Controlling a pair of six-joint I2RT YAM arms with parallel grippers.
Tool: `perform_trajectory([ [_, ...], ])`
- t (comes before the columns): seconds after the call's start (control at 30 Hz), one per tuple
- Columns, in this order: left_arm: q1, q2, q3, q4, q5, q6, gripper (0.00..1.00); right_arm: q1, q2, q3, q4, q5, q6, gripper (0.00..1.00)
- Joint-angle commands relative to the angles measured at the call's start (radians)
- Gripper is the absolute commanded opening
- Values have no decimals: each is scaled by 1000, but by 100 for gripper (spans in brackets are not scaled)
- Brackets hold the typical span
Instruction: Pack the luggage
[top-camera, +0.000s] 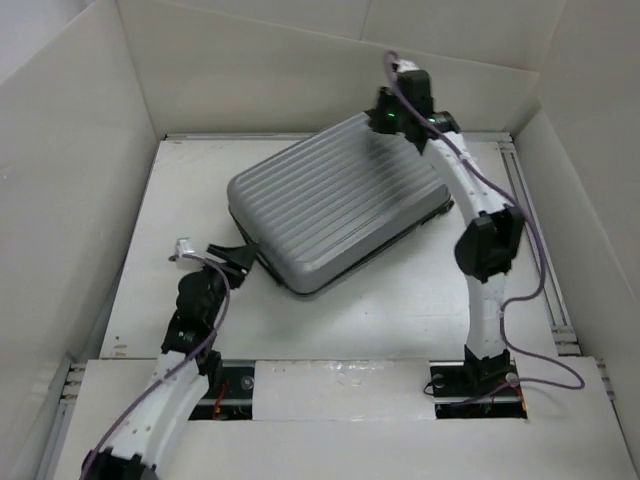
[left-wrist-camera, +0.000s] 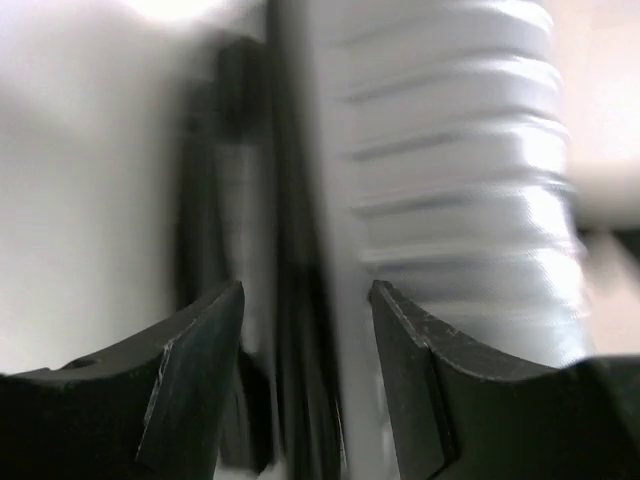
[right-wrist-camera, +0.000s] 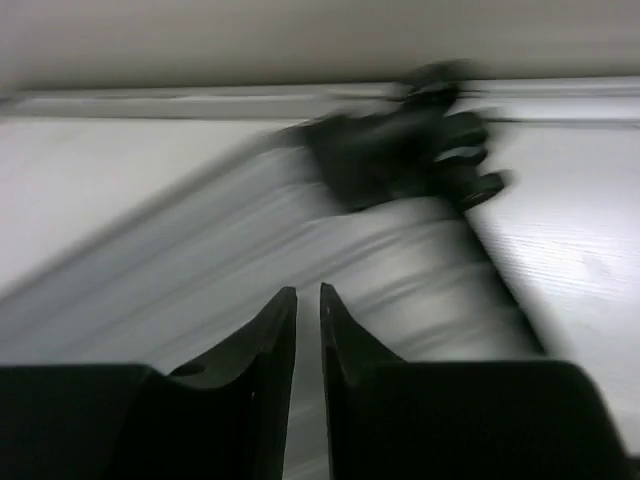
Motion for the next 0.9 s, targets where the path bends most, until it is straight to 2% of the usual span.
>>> perform_trajectory([
  [0.0, -255, -300, -53, -187, 255, -60, 51, 348, 162, 410, -161, -467, 7, 23],
  [0.03, -276, -471, -30, -291, 212, -40, 53, 367, 186, 490, -201, -420, 6, 35],
  [0.07, -276, -535, 49, -497, 89, 11, 61, 393, 187, 539, -235, -369, 6, 44],
  [0.1, -276, -583, 95, -579, 22, 39, 66, 393, 158, 553, -235, -283, 6, 52],
  [0.13, -276, -615, 138, -633, -41, 65, 72, 393, 112, 494, -209, -248, 28, 57],
  [0.17, -276, -628, 175, -676, -94, 90, 79, 393, -16, 428, -180, -220, 46, 65],
  [0.2, -276, -604, 226, -665, -143, 105, 90, 369, -95, 341, -93, -194, 83, 69],
  [0.23, -276, -567, 252, -643, -144, 142, 95, 356, -176, 144, -47, -150, 100, 72],
  [0.27, -276, -463, 277, -617, -144, 161, 99, 342, -332, 51, -8, -120, 114, 79],
  [0.33, -276, -342, 346, -537, -101, 181, 99, 303, -480, -122, 49, -19, 137, 82],
  [0.37, -276, -238, 366, -504, -92, 220, 99, 289, -550, -287, 49, 13, 146, 82],
  [0.43, -276, -136, 427, -438, -121, 231, 99, 261, -758, -452, 67, 142, 184, 82],
  [0.47, -276, -87, 452, -416, -133, 245, 99, 246, -827, -615, 78, 173, 204, 82],
  [0.5, -266, 20, 478, -399, -161, 262, 99, 227, -958, -693, 78, 196, 227, 78],
  [0.53, -265, 75, 534, -390, -191, 262, 99, 174, -1020, -767, 107, 208, 274, 77],
  [0.57, -244, 131, 568, -376, -182, 277, 99, 140, -1075, -893, 118, 196, 293, 75],
  [0.63, -185, 305, 640, -347, -108, 323, 99, 68, -1186, -996, 130, 176, 331, 75],
  [0.67, -163, 361, 723, -347, -31, 337, 99, -14, -1204, -1037, 130, 165, 341, 75],
  [0.73, -94, 509, 809, -359, 37, 372, 99, -104, -1205, -1120, 155, 69, 341, 79],
  [0.77, -71, 550, 881, -370, 73, 401, 99, -189, -1205, -1137, 164, 40, 362, 81],
  [0.83, -8, 623, 939, -370, 136, 414, 99, -274, -1179, -1207, 225, -67, 376, 84],
  [0.87, 64, 694, 965, -370, 179, 414, 99, -322, -1147, -1227, 281, -112, 405, 84],
])
